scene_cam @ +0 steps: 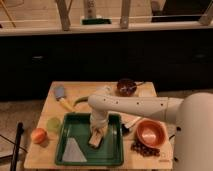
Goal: Wipe tray with eraser
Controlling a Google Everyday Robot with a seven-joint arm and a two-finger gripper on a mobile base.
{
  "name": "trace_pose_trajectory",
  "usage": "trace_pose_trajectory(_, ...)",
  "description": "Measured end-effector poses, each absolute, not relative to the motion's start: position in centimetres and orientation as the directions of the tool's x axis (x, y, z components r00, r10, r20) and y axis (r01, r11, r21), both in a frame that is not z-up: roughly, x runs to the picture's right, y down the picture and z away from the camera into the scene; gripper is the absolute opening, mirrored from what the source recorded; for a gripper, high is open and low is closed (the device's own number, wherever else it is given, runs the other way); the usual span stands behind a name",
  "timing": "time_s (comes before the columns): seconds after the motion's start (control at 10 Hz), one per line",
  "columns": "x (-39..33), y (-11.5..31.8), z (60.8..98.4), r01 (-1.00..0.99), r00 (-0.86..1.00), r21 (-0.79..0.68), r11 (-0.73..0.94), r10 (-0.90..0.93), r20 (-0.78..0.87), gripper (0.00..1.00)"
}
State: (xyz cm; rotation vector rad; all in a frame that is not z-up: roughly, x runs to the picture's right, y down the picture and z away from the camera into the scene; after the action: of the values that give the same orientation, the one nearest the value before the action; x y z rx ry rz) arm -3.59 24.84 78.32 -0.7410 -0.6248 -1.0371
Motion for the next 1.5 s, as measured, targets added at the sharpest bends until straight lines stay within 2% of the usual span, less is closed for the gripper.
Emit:
trace_pose_trajectory(0.4, -1.3, 24.6, 77.7, 0.890, 0.440, -0.287, 0.354, -0.506, 0.742, 0.00)
trace_pose_trajectory(1.5, -1.4, 24.6, 77.6, 0.890, 0.440, -0.286, 0.354, -0.507, 0.741, 0.00)
